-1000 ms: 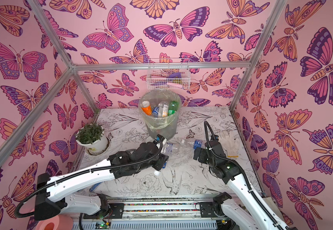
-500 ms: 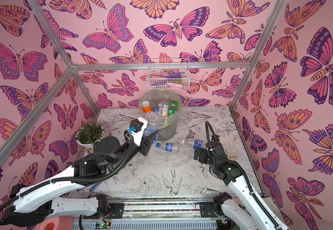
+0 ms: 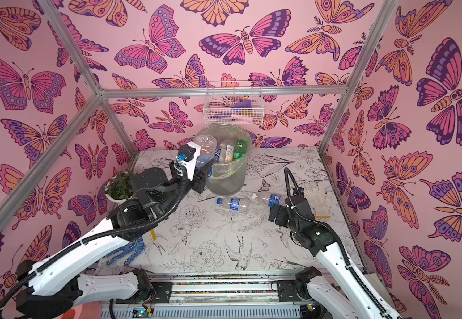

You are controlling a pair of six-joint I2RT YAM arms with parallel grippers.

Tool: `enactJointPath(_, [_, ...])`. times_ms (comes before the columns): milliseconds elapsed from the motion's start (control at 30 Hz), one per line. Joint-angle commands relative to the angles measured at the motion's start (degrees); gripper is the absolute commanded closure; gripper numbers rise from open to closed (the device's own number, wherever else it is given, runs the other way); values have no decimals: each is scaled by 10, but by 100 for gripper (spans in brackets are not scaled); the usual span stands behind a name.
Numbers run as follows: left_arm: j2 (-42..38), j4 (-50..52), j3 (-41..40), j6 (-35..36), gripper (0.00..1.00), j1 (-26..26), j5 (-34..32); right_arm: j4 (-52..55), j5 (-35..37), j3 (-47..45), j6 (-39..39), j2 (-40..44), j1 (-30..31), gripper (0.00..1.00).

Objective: Throw the plastic bottles in the bin
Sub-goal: Throw the plastic bottle into the trash bin.

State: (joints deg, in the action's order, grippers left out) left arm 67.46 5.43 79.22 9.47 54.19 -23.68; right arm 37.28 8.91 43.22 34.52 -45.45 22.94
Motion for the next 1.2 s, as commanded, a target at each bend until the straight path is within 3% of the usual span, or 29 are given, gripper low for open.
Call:
enactJointPath(0, [15,-21,28,-24,85,-24,49,4,1,12,3,-2,-3,1])
enactJointPath(267, [113,-13,88,-84,85,-112,134,4,-2,24,1,-10,-4,1])
enactJointPath(400, [208,64,174,-152,83,-192,227,4,-6,31,2,-12,-4,1])
enactJointPath(433, [235,85,198,-163,74,-206,228,5,-8,34,3,-12,-4,1])
enactJointPath(467, [257,105,218,-169,30,-213,217,5,-10,37,3,-12,-4,1])
enactJointPath(500, [272,122,235,-171,2,-216,204,5,-11,39,3,-12,-4,1])
enactJointPath(567, [284,160,271,-171,2,-215,190,10,-12,42,2,-8,-3,1])
enactJointPath(733, [230,152,269,-157,2,-192,181,18,-7,41,-1,2,-3,1])
enactJointPath(1167, [125,146,208,-154,2,-181,179,6,-28,36,-2,-10,-3,1])
